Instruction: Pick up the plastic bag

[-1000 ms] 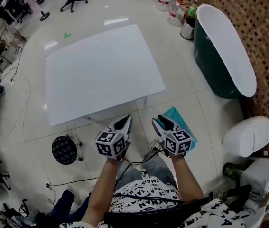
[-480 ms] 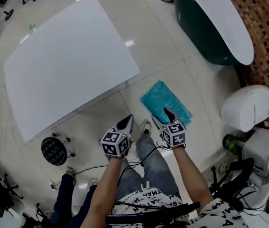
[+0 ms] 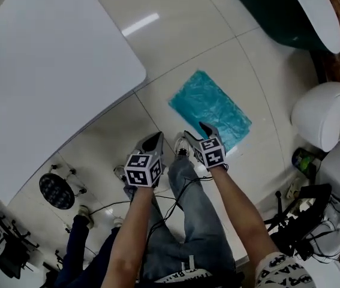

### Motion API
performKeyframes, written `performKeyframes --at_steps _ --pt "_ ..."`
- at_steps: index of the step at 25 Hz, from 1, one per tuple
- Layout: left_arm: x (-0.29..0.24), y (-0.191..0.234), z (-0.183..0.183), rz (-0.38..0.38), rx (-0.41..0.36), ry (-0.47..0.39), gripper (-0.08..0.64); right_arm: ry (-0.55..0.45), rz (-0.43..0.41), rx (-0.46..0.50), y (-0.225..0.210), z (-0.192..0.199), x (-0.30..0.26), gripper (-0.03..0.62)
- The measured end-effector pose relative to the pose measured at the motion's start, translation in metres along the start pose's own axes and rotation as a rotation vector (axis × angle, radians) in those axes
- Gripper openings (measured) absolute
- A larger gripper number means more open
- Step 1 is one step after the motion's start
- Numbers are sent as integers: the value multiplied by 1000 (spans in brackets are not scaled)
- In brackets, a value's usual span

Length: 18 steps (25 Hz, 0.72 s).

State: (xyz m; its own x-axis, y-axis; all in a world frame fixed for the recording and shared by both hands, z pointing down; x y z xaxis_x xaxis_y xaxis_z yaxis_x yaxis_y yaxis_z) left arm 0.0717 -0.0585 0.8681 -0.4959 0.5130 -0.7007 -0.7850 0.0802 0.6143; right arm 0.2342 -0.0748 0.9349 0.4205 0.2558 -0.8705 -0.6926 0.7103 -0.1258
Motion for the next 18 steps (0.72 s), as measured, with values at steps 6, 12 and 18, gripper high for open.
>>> performKeyframes --at_steps 6,12,18 --pt "-95 49 51 -30 3 111 0 87 -23 -68 -21 81 -117 299" --pt "-163 88 97 -26 -26 212 0 151 44 -62 -42 136 -205 298" --pt "-198 120 117 -20 -48 249 0 201 46 39 -51 165 -275 298"
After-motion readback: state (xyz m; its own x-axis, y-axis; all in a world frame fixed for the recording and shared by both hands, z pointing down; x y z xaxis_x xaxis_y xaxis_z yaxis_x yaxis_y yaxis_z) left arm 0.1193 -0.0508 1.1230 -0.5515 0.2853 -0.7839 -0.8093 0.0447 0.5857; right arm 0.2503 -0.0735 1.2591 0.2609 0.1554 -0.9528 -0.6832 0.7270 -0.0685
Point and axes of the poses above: the fingertips, and each gripper's own axes: x backward along the fingers, y to its left, z out of its underside, the point moved 4 cm from there along x, backward along the fingers, and after that the axes turned 14 degrees about x, right-handed, at the moved point
